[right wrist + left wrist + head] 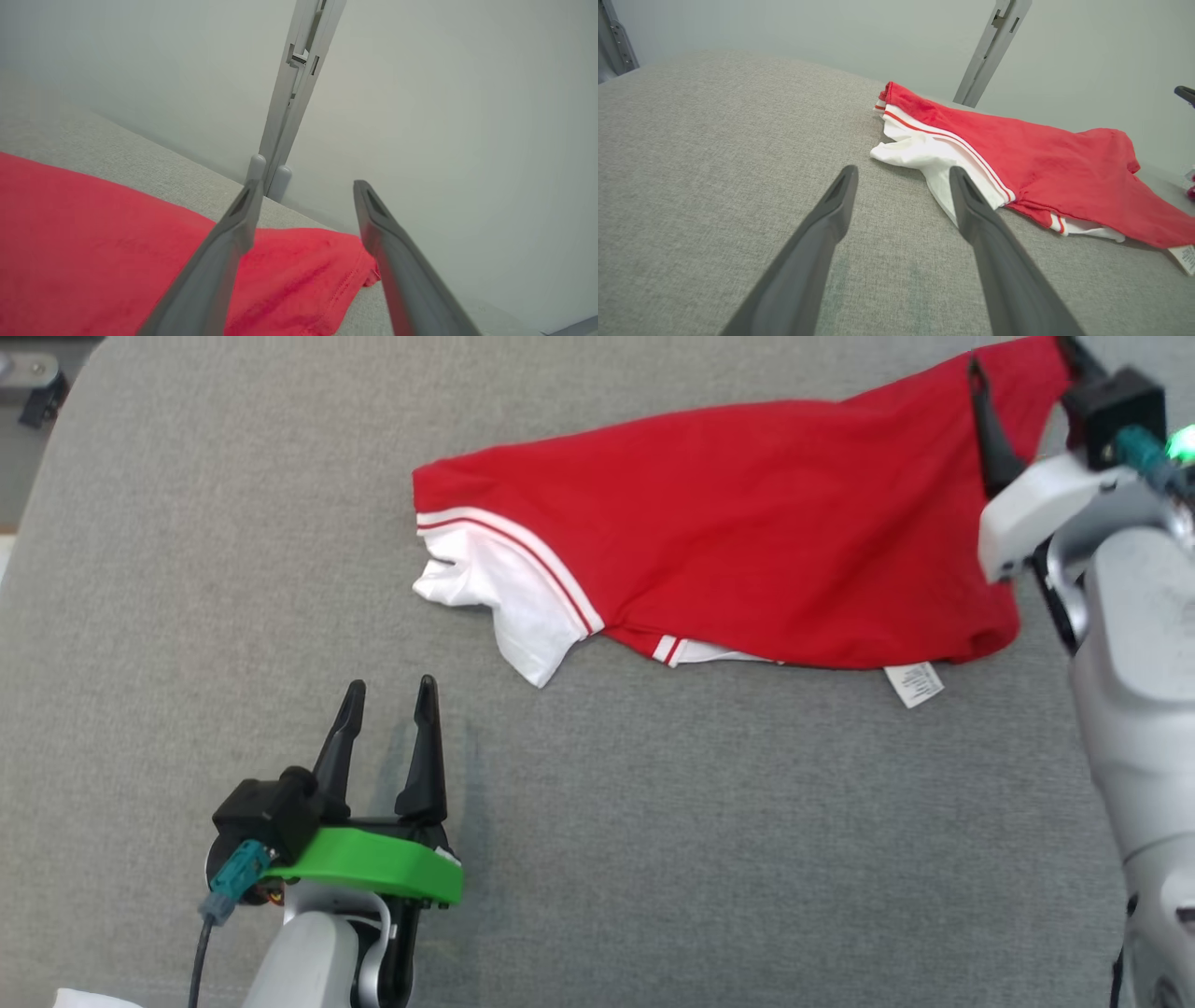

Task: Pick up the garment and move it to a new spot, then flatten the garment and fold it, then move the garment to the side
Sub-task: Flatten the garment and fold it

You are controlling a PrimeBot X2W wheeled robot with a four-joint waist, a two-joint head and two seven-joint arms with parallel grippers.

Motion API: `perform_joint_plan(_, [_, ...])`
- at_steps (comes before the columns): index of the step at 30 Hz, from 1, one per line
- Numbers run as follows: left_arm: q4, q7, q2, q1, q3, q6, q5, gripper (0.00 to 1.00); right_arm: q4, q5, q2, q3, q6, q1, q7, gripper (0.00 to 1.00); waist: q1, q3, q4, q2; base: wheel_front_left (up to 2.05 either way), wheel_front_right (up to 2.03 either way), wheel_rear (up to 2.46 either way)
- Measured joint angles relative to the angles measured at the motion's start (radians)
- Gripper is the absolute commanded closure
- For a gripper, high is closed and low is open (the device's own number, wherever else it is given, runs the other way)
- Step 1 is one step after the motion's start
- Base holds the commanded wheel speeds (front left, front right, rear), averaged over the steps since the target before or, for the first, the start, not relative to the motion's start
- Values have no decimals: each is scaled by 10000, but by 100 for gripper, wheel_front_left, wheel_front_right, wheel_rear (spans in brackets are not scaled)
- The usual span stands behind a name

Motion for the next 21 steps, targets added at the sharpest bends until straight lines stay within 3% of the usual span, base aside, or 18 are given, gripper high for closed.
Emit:
perform_joint_plan(14, [362, 0, -4, 567, 418, -163, 186, 0, -3294, 874, 1455, -1080, -2, 4864, -2, 0, 0, -1516, -865, 0, 0, 0, 0])
perform_joint_plan(21, [616, 0, -4, 768, 577, -176, 192, 0, -4360, 1965, 1555, -683, -2, 6553, 0, 0, 0, -1822, -1109, 0, 0, 0, 0])
